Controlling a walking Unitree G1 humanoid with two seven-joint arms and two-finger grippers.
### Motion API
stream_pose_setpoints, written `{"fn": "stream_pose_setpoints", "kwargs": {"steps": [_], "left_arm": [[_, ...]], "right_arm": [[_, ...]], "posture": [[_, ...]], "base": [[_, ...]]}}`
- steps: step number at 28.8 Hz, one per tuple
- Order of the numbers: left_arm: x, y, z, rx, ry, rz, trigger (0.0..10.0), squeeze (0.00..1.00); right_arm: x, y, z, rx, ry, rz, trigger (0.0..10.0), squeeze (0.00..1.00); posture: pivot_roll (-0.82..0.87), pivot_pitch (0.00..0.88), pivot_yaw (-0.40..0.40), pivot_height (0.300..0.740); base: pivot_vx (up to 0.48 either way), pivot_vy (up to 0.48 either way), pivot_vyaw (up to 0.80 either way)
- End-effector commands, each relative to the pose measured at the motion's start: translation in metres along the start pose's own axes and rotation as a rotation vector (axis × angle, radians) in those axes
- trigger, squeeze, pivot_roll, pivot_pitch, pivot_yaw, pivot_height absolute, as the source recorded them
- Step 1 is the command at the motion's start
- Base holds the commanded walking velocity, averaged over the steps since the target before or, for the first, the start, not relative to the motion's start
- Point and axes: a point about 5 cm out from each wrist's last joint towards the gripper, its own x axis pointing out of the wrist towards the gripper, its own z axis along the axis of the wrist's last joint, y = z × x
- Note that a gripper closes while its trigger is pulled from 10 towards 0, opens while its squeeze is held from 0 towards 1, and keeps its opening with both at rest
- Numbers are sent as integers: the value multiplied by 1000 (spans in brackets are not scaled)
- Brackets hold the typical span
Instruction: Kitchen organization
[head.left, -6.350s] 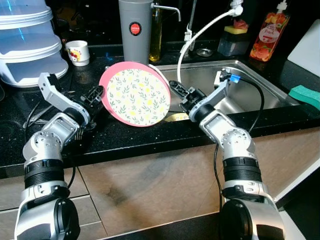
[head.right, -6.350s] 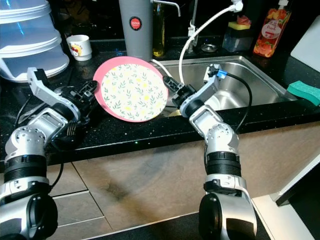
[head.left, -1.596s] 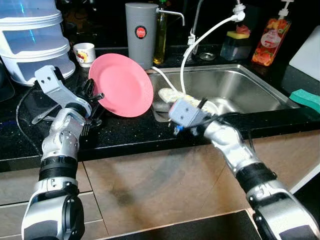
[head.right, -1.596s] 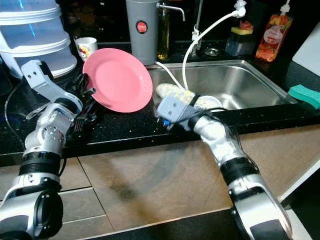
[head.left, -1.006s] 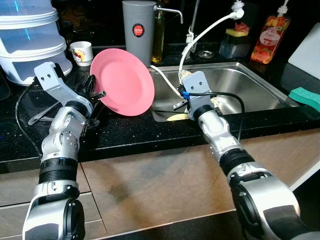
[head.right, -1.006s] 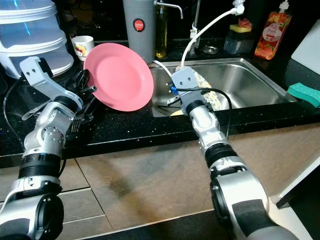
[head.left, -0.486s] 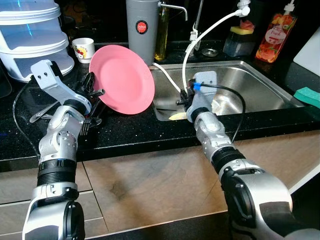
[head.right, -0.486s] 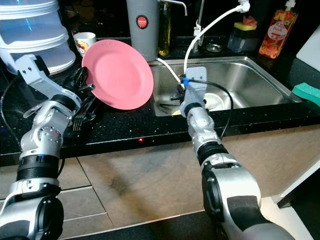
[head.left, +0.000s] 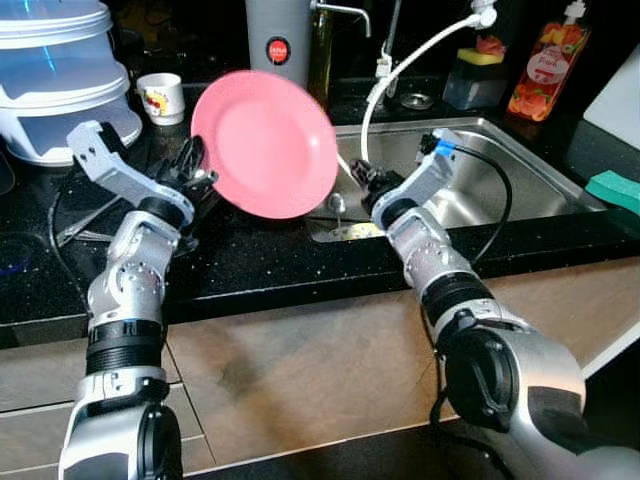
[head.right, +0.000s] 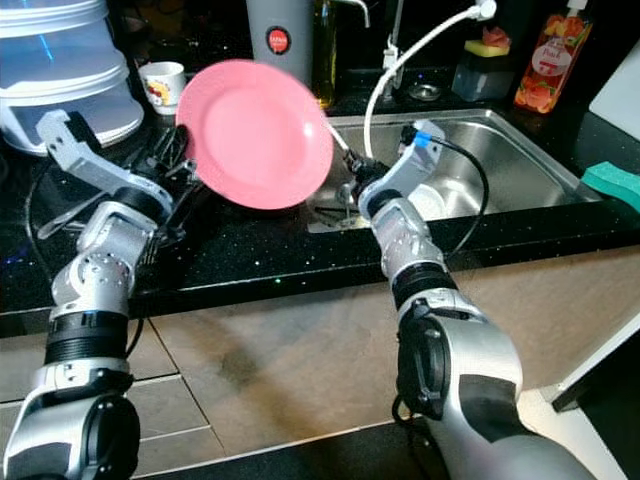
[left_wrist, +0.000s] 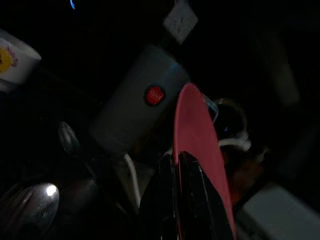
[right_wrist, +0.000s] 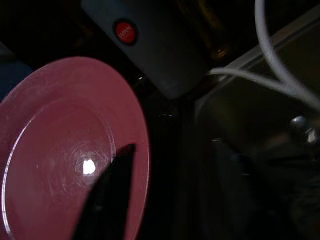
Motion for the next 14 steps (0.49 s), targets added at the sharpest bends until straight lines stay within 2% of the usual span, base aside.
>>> {"fn": "stream_pose_setpoints", "kwargs": {"steps": [1, 3, 4, 8, 9, 12, 14], "left_arm": [[-3, -2, 0, -43, -10, -24, 0, 0], [-4, -3, 0, -52, -13, -31, 0, 0], [-5, -3, 0, -57, -13, -35, 0, 0], [-8, -2, -2, -83, -9, -33, 0, 0], [-8, -2, -2, -83, -9, -33, 0, 0], [-10, 2, -5, -74, 6, -15, 0, 0], [-10, 2, -5, -77, 7, -13, 0, 0]], "right_arm": [[0, 1, -5, 58, 24, 6, 10000, 1000], [-1, 1, -7, 79, 30, 4, 10000, 1000], [-1, 0, -7, 135, 26, 5, 10000, 0], [-2, 3, -5, 345, 23, 66, 10000, 0], [-2, 3, -5, 345, 23, 66, 10000, 0], [-3, 11, 1, 498, 6, 178, 10000, 0], [-4, 12, 2, 502, 8, 198, 10000, 0]], "posture": [[87, 111, -15, 740], [87, 111, -15, 740], [88, 106, -15, 740], [86, 100, -15, 740], [86, 100, -15, 740], [85, 97, -15, 740], [84, 96, -14, 740]], "base": [[0, 0, 0], [0, 0, 0], [0, 0, 0], [0, 0, 0], [0, 0, 0], [0, 0, 0], [0, 0, 0]]}}
